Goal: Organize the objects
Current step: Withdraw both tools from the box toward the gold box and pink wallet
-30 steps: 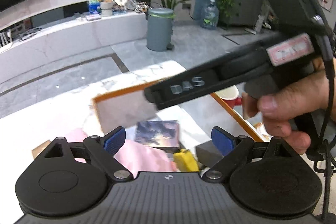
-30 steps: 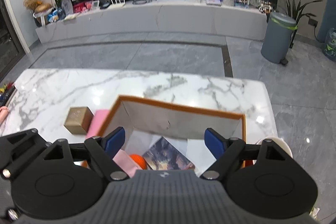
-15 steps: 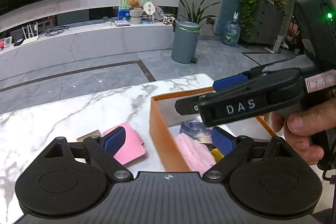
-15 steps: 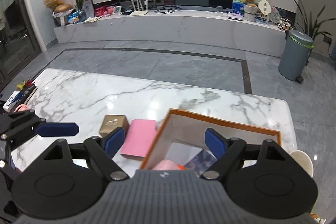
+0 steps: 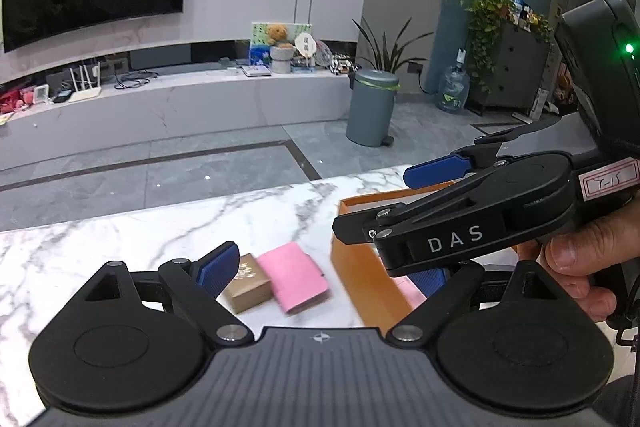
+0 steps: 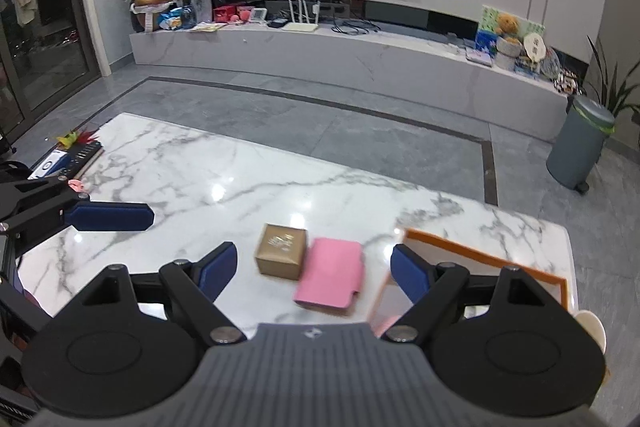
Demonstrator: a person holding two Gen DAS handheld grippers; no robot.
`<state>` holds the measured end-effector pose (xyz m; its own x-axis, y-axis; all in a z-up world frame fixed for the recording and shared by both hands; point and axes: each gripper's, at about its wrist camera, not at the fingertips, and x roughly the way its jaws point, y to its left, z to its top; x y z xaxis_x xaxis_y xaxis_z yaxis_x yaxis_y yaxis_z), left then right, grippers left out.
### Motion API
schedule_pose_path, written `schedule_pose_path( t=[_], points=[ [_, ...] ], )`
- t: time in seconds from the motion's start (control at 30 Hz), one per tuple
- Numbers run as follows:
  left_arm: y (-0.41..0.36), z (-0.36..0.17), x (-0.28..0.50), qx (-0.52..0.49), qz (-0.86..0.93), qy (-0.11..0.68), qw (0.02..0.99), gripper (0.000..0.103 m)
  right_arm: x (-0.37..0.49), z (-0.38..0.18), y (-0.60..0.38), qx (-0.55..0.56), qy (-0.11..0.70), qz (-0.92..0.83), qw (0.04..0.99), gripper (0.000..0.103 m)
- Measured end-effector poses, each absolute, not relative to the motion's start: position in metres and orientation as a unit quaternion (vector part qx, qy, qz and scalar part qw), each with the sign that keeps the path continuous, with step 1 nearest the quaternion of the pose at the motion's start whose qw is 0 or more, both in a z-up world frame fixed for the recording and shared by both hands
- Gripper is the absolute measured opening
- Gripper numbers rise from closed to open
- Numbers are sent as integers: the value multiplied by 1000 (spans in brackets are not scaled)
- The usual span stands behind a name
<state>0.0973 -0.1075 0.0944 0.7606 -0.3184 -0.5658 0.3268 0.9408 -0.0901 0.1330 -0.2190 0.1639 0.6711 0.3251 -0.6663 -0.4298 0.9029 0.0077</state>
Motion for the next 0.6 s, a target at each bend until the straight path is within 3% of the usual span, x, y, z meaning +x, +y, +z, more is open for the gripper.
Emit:
schedule_pose_path(
  t=[0.2,0.6],
  points=[
    [-80,87,80,27,-163,305,938,103,113,163,-177,-86,343,223,908,85],
    [-50,34,85,64,-178,340,921,103,99,95,-131,-100,358,215,903,90]
  ],
)
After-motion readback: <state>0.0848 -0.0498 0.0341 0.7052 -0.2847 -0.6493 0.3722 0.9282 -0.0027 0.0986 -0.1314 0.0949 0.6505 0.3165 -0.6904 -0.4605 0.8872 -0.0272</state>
